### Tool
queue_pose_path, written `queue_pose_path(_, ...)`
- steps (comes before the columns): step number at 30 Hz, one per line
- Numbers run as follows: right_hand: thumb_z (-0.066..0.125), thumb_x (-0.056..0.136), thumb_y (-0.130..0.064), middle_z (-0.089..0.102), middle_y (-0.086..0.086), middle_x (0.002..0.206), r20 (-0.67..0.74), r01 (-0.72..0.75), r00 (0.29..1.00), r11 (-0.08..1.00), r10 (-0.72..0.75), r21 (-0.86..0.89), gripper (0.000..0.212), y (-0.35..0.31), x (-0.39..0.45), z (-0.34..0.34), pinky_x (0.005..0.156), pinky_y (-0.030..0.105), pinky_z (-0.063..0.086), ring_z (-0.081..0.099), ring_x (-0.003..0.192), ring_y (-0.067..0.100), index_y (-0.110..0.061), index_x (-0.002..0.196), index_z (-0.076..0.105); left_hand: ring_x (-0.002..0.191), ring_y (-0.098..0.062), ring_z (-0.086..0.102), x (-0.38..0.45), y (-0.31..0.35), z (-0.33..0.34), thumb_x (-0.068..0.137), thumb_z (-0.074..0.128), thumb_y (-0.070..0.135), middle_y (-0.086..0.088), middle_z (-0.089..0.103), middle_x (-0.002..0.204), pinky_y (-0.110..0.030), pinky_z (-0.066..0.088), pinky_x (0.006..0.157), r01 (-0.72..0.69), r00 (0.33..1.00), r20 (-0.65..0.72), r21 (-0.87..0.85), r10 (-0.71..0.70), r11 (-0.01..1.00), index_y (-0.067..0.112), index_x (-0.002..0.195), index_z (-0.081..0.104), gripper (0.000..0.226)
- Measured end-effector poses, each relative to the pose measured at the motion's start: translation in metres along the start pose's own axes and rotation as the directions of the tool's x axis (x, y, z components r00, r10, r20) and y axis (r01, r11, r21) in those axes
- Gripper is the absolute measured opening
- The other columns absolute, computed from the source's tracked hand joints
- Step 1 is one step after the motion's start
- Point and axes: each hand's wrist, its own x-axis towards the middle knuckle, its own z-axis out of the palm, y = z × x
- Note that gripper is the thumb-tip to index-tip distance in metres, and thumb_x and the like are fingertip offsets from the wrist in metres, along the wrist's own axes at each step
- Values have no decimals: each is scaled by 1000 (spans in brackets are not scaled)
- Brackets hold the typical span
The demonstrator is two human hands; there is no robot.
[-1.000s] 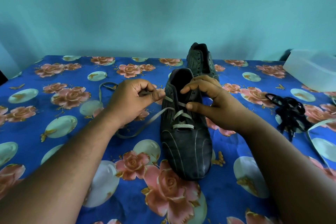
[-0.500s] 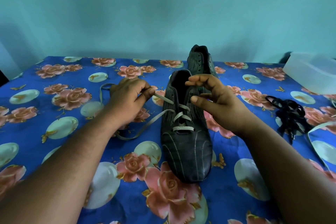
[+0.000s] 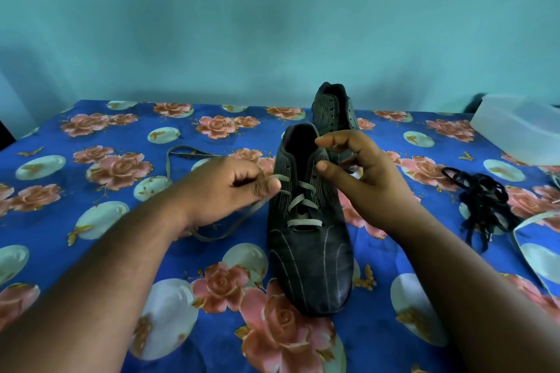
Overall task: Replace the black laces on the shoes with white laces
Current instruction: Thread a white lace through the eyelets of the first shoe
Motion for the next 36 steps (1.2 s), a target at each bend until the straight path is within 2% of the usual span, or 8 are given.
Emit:
queue_pose_path(5,70,91,-43,62,-9,100,5,193,981,963,-196,-189,24,-10,-2,2,89,26,44,57,102,15,-27,110,72,58,7,49,-4,2,-3,87,70,39,14,58,60,-10,38,61,9,999,34,-103,-6,995,9,77,68,32)
queue_pose_path(10,66,83,-65,56,-14,101,138,221,974,902,-182,-372,43,-18,-2,15,90,44,46,50,101,15,-36,113,75,36,-7,35,-15,23,-4,91,69,15,-18,39,63,-16,33,36,-72,994,-103,-461,27,884,-11,78,56,32)
queue_pose_path(12,62,83,-67,52,-13,98,146,213,975,885,-167,-414,40,-19,-2,21,86,45,45,46,98,14,-39,110,75,45,-29,36,-14,23,-2,90,77,29,-25,42,65,-34,33,42,-166,985,-109,-433,131,886,-5,78,61,40)
queue_pose_path(15,63,85,-60,51,-13,95,127,219,975,891,-183,-397,30,-21,-2,26,82,45,44,45,95,15,-38,100,77,55,-30,31,-12,19,1,84,76,48,-15,43,62,-44,28,51,-252,967,-145,-460,208,851,11,74,68,38)
queue_pose_path(20,75,85,-42,57,-14,92,91,180,982,965,-165,-192,12,-23,-2,25,85,47,46,52,95,17,-32,91,72,51,-34,28,-6,15,8,87,60,72,-29,45,65,-39,22,48,-252,968,-152,-568,201,784,14,77,71,60)
queue_pose_path(27,73,92,-22,64,-3,84,67,104,990,964,-124,244,11,-31,-3,20,78,31,48,59,83,13,-11,91,70,76,3,60,1,15,22,82,57,74,13,65,81,-9,45,65,-238,969,-189,-547,158,802,20,99,72,59)
queue_pose_path(31,74,87,-23,66,-2,75,21,-84,995,696,98,713,14,-37,1,9,68,19,50,61,72,9,-10,85,70,102,-12,62,6,9,34,84,71,60,11,65,96,-30,49,90,-250,965,-162,-311,208,917,29,98,76,35)
queue_pose_path(36,80,83,-35,51,-4,69,-108,-51,942,454,318,890,21,-17,14,-24,67,29,37,44,67,13,-20,84,66,100,-21,58,9,10,38,83,72,55,9,60,93,-44,47,96,-240,961,-207,-305,181,922,29,84,73,27)
